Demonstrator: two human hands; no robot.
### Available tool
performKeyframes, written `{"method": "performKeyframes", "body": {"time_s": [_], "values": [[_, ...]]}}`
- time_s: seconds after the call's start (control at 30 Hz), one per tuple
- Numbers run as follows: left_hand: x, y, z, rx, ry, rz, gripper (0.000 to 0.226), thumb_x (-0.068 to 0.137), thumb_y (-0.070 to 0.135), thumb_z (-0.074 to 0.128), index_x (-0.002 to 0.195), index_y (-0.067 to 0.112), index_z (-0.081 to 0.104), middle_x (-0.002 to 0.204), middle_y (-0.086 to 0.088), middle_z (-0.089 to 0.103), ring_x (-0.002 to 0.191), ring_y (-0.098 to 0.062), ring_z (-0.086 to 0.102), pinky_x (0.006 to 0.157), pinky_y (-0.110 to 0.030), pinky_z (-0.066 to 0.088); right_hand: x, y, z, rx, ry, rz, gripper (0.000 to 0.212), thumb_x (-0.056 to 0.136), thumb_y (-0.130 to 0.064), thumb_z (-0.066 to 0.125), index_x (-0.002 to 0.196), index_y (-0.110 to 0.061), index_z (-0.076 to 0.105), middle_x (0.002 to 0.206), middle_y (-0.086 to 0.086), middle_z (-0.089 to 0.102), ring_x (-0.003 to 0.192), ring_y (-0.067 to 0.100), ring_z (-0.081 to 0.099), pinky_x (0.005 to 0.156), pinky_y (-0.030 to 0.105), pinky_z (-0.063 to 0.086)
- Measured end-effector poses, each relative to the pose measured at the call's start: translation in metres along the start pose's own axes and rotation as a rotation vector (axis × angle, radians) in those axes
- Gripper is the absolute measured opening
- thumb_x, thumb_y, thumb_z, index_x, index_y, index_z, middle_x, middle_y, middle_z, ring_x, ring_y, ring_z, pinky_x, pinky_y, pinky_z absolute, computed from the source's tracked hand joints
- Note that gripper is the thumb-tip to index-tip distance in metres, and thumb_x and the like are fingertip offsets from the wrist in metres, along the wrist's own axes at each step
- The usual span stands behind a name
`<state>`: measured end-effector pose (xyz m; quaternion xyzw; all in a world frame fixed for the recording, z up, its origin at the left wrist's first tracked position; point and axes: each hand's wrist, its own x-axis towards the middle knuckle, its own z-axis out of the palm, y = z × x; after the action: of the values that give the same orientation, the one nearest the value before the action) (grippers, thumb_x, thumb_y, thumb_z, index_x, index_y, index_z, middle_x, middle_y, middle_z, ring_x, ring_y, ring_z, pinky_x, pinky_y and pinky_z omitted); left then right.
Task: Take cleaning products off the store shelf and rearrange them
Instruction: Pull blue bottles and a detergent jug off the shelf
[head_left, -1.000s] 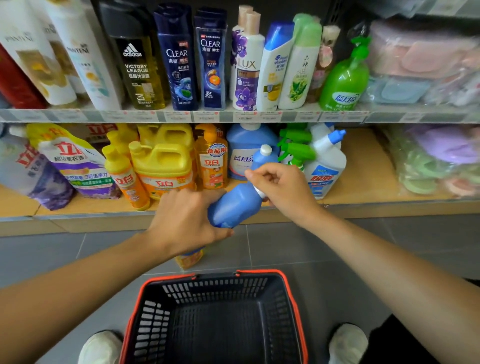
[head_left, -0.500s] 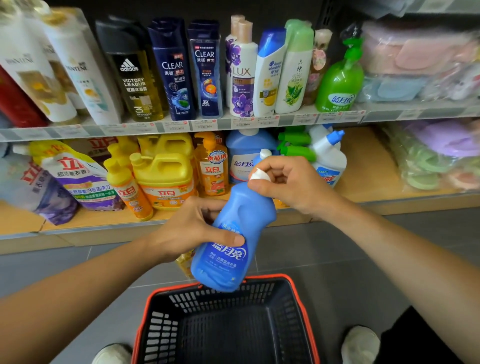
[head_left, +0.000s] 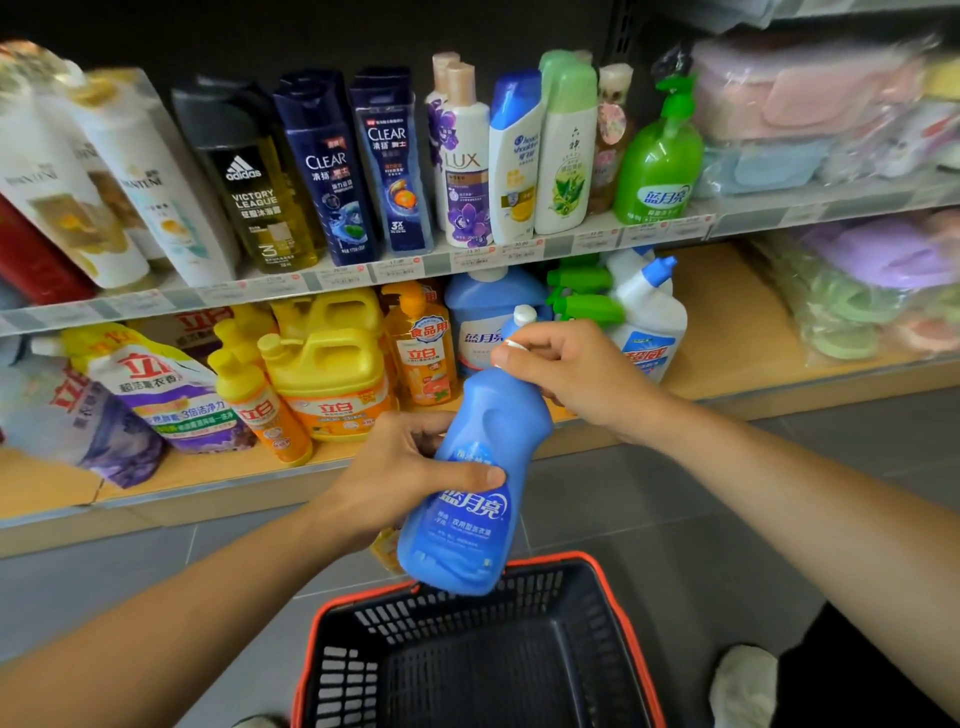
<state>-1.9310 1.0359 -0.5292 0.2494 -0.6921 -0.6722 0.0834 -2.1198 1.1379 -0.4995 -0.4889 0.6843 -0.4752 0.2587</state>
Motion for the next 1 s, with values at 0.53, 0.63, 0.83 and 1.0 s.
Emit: {"method": "performKeyframes", "body": {"time_s": [0.53,0.63,0.83,1.0], "values": [[-0.006,0.002,0.005,0.73,0.306,0.251,0.051,0.052,0.07,0.074,0.08,0.027,0.071,0.061,-0.004,0.061,0.06,-0.029,0.052,0.056,-0.05,0.047,0.004,0.009,-0.005,0.173,0.09,0.187,0.044,0.101,-0.02,0.053,0.081,0.018,0.064,0.052,0.012,0.054,0.04,0.01,0.043,0.043,0.018,0.034],[-0.008,0.003,0.004,0.798,0.345,0.266,0.053,0.053,0.073,0.071,0.08,0.027,0.07,0.058,-0.002,0.058,0.057,-0.024,0.05,0.054,-0.046,0.045,0.003,0.008,-0.005,0.107,0.027,0.088,0.033,0.098,-0.017,0.062,0.085,0.013,0.069,0.055,0.009,0.052,0.045,0.006,0.045,0.045,0.015,0.036],[-0.011,0.004,0.003,0.848,0.357,0.253,0.055,0.053,0.076,0.067,0.085,0.031,0.072,0.057,0.003,0.058,0.056,-0.018,0.05,0.052,-0.04,0.043,0.004,0.014,-0.003,0.154,0.002,0.137,0.03,0.1,-0.015,0.056,0.095,0.008,0.073,0.058,0.011,0.053,0.047,0.008,0.046,0.047,0.018,0.037],[-0.009,0.003,-0.002,0.679,0.247,0.214,0.058,0.052,0.072,0.075,0.087,0.026,0.074,0.068,-0.003,0.068,0.068,-0.032,0.061,0.062,-0.05,0.051,0.002,0.016,-0.004,0.187,0.012,0.178,0.043,0.106,-0.022,0.047,0.079,0.007,0.063,0.058,0.007,0.056,0.048,0.011,0.047,0.047,0.022,0.036]]}}
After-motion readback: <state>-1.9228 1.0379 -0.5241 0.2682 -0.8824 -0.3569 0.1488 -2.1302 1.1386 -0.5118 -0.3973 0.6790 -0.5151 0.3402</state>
